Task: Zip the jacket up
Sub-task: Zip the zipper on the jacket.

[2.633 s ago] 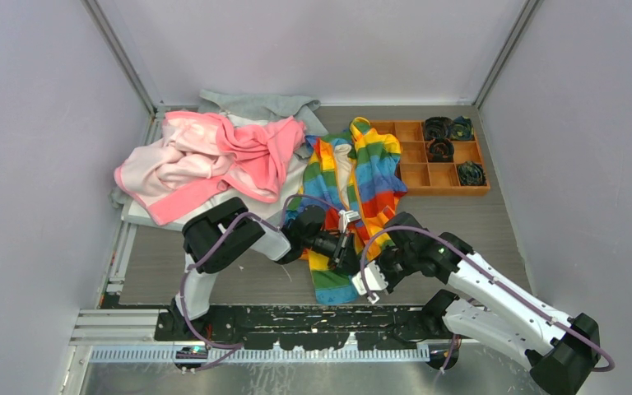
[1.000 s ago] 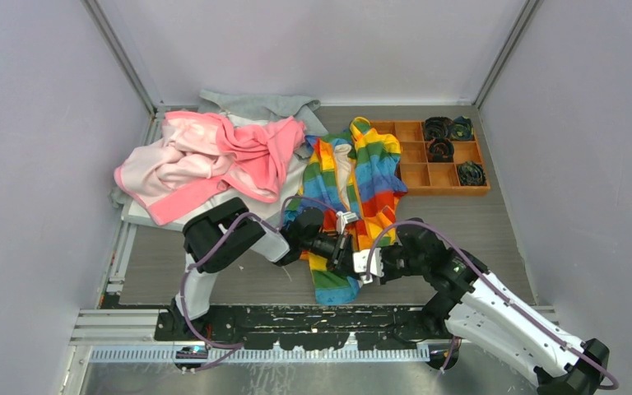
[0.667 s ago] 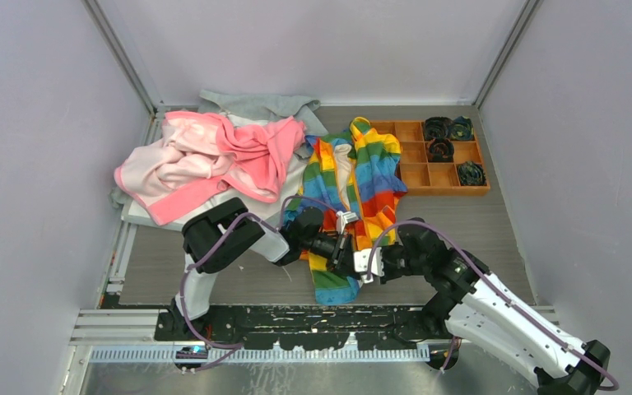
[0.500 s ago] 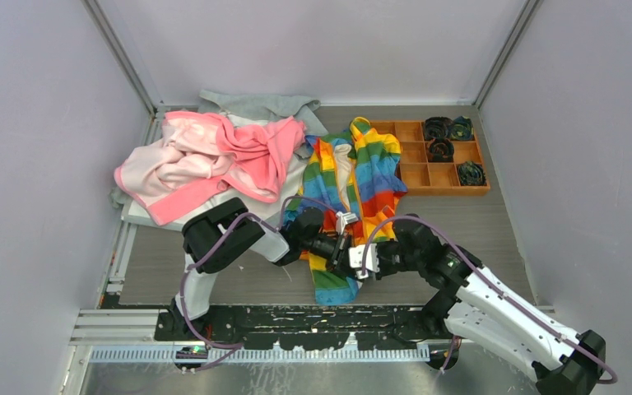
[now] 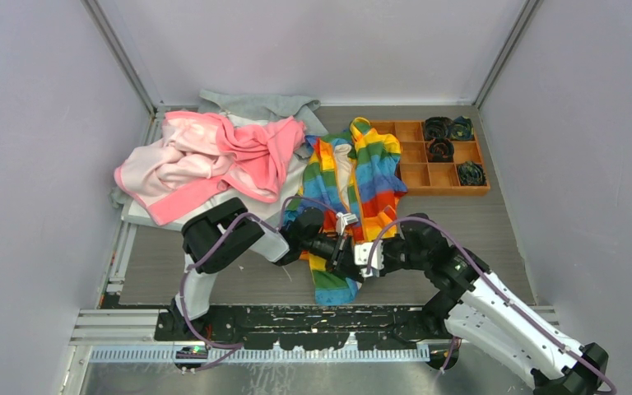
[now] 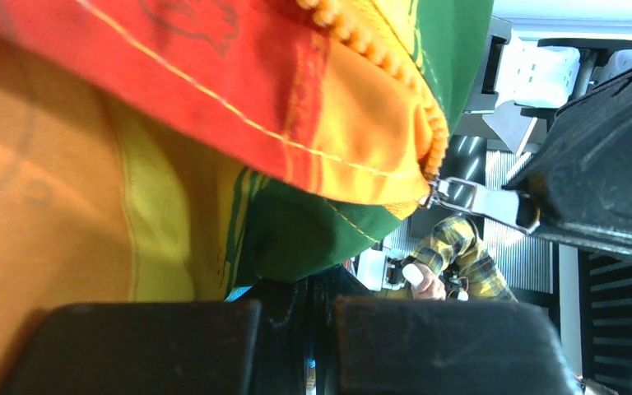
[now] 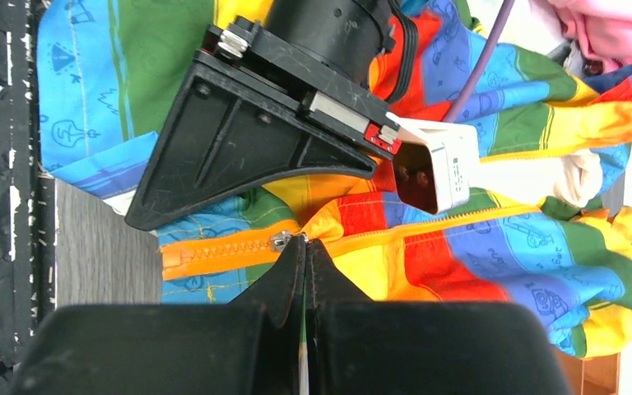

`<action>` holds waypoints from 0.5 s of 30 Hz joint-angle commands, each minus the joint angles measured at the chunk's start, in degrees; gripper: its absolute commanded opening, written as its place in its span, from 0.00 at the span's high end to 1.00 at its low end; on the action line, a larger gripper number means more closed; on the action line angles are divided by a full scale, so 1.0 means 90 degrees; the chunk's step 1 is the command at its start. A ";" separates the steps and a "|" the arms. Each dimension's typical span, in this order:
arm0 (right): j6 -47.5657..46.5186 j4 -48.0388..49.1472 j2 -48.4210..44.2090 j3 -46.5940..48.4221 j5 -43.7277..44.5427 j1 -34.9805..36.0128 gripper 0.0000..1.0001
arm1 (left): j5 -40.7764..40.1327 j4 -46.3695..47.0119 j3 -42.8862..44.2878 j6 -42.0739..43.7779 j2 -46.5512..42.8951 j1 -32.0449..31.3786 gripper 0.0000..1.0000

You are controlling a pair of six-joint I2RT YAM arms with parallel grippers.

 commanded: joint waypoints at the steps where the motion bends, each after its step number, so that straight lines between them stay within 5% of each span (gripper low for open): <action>1: -0.0009 0.0798 0.0212 0.0499 0.0128 -0.0331 0.99 | 0.0297 -0.0209 -0.0021 0.0203 -0.0342 -0.0109 1.00; 10: 0.0081 0.1069 0.0998 0.1081 -0.0501 -0.0983 0.99 | 0.0128 -0.0577 -0.0201 0.0407 -0.0885 -0.0145 1.00; 15: 0.0218 -0.0092 0.1155 0.1370 -0.1246 -0.0994 0.99 | 0.0037 -0.0762 -0.0200 0.0520 -0.0945 -0.0163 1.00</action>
